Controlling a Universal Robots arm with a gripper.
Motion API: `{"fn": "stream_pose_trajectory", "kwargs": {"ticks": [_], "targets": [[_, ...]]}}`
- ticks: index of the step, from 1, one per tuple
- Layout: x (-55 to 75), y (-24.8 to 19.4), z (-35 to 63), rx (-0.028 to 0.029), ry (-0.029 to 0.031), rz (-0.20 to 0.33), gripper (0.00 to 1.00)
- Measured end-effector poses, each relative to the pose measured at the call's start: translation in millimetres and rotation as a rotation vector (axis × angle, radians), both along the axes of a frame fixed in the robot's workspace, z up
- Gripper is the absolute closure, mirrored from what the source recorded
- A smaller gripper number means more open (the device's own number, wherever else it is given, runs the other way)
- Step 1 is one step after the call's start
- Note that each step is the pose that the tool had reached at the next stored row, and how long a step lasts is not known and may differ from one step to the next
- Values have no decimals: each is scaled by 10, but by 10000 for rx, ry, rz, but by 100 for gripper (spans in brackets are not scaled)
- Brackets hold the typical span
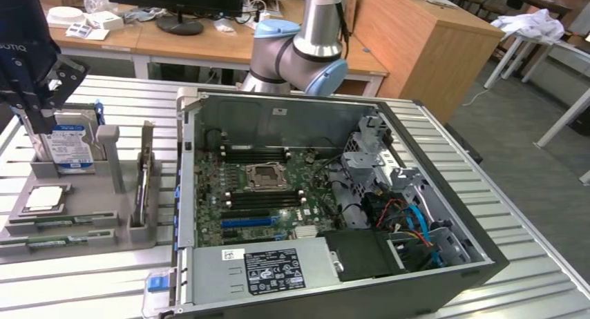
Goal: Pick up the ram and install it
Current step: 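Pick up the ram and move it above insertion slot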
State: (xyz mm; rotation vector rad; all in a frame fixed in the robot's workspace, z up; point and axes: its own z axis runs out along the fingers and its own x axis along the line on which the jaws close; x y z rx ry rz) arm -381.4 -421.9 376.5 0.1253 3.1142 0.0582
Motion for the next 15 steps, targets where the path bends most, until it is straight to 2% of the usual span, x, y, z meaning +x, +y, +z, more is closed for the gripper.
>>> {"fn": "stream_pose_trajectory", "kwargs": {"ticks": [5, 15], "targets": [[0, 0, 1, 0, 1, 361, 89], [0, 0, -1, 0, 0, 2150, 89]]}}
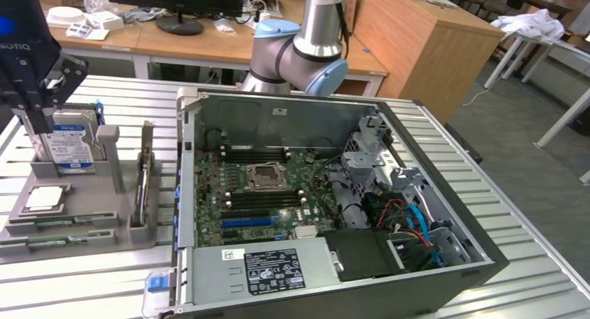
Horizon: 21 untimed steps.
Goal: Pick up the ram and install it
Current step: 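Pick up the ram and move it above insertion slot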
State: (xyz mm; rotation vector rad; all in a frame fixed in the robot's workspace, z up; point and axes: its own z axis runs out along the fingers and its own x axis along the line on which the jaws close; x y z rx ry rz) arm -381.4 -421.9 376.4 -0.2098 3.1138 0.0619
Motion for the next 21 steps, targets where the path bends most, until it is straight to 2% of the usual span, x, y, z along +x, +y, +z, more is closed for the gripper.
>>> {"fn": "stream_pose_trajectory", "kwargs": {"ticks": [21], "targets": [[0, 0, -4, 0, 0, 3826, 89]]}}
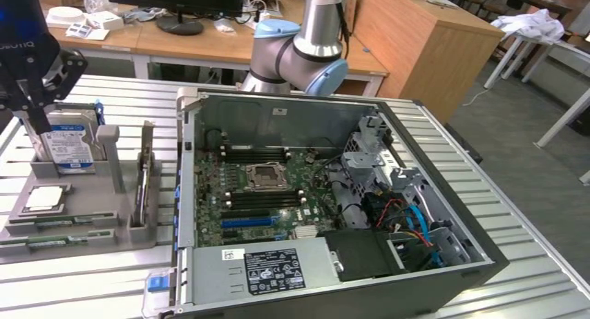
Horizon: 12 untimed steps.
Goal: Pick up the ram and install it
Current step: 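Pick up the ram and move it above insertion slot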
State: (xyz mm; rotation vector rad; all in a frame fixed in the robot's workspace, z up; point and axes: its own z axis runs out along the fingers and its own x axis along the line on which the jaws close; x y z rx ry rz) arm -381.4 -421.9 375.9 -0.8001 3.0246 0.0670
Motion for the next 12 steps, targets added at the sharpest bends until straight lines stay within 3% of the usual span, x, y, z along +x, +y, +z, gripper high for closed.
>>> {"fn": "stream_pose_trajectory", "kwargs": {"ticks": [4, 12], "targets": [[0, 0, -2, 0, 0, 1270, 89], [0, 0, -4, 0, 0, 2714, 89]]}}
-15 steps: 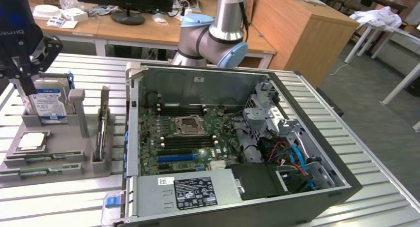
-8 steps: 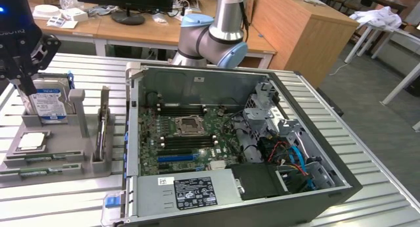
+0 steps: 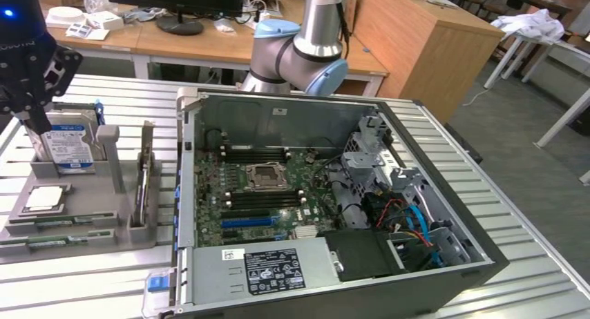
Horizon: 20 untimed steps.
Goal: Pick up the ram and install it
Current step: 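Pick up the ram and move it above insertion slot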
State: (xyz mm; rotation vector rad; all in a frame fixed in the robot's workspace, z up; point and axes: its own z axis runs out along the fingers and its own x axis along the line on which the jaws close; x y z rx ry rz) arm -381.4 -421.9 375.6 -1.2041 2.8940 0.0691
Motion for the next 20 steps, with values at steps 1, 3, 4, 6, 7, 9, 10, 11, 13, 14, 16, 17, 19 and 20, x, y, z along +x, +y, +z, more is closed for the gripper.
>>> {"fn": "stream_pose_trajectory", "kwargs": {"ticks": [1, 3, 4, 6, 7, 9, 10, 11, 13, 14, 16, 17, 19, 20], "targets": [[0, 0, 0, 0, 0, 185, 89], [0, 0, -1, -1, 0, 562, 89], [0, 0, -1, 0, 0, 741, 89], [0, 0, -2, 0, -1, 1101, 89], [0, 0, -2, 0, 0, 1281, 89], [0, 0, -2, 0, 0, 1640, 89], [0, 0, -2, 0, 0, 1837, 89], [0, 0, -3, 0, 0, 2017, 89], [0, 0, -3, 0, -1, 2371, 89], [0, 0, -3, 0, 0, 2550, 89], [0, 0, -4, 0, 0, 2927, 89], [0, 0, -4, 0, 0, 3107, 89], [0, 0, -5, 0, -1, 3466, 89], [0, 0, -5, 0, 0, 3646, 89]]}}
